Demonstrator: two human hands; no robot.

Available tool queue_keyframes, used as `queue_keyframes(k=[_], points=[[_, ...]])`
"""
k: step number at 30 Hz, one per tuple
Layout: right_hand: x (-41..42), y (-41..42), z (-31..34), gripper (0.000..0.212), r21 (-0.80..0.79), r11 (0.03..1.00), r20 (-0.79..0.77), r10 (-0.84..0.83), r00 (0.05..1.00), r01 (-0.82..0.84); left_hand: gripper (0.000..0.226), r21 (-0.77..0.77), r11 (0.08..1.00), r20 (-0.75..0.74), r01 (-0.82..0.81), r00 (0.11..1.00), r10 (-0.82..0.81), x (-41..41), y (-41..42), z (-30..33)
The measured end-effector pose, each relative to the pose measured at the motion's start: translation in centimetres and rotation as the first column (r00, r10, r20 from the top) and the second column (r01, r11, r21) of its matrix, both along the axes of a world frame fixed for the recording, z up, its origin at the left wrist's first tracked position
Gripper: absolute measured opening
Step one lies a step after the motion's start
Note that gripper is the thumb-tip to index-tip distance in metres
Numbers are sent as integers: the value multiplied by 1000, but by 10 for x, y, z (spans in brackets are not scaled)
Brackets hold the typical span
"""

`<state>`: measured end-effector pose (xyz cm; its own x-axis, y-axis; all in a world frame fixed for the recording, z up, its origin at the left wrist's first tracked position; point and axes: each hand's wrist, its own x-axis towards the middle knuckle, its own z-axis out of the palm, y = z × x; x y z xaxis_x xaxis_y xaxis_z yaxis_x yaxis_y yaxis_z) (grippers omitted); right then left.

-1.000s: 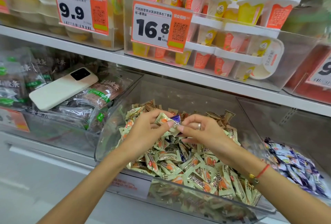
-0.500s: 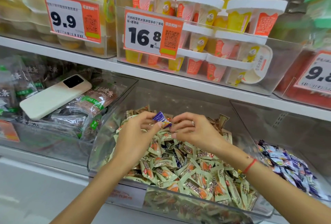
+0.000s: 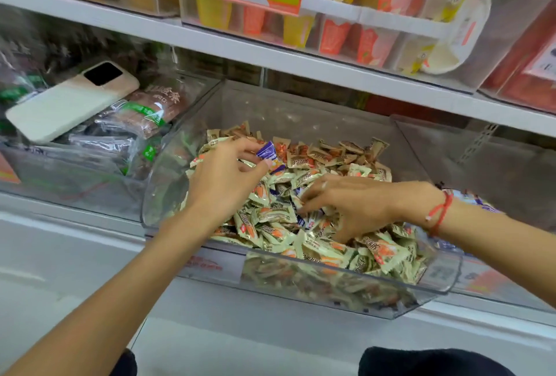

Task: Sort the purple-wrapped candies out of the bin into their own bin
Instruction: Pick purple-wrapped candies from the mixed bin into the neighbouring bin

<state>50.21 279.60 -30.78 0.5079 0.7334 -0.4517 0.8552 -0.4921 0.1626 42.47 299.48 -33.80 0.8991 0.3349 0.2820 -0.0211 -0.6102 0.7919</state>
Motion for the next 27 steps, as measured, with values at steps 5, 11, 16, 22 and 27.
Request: queue_keyframes(k=[5, 11, 16, 22, 27], points=[[-1, 19, -21, 27, 49, 983, 280, 158, 947, -178, 31, 25, 1000, -5, 0, 1000, 1, -2, -1, 0], [16, 17, -25, 15, 300, 944, 511, -37, 859, -138, 27, -6, 1000, -4, 3, 1000, -3, -4, 1, 0], [42, 26, -5, 31, 646, 705, 64, -432, 899, 293, 34, 37, 999, -1, -13, 1000, 13, -1, 0, -1], [37, 19, 4, 29, 736, 478, -324, -372, 870, 479, 31, 40, 999, 7, -26, 1000, 26, 1, 0, -1], [24, 5, 4, 24, 736, 204, -555, -364, 748, 646, 30, 32, 999, 1, -26, 1000, 26, 0, -1, 0]])
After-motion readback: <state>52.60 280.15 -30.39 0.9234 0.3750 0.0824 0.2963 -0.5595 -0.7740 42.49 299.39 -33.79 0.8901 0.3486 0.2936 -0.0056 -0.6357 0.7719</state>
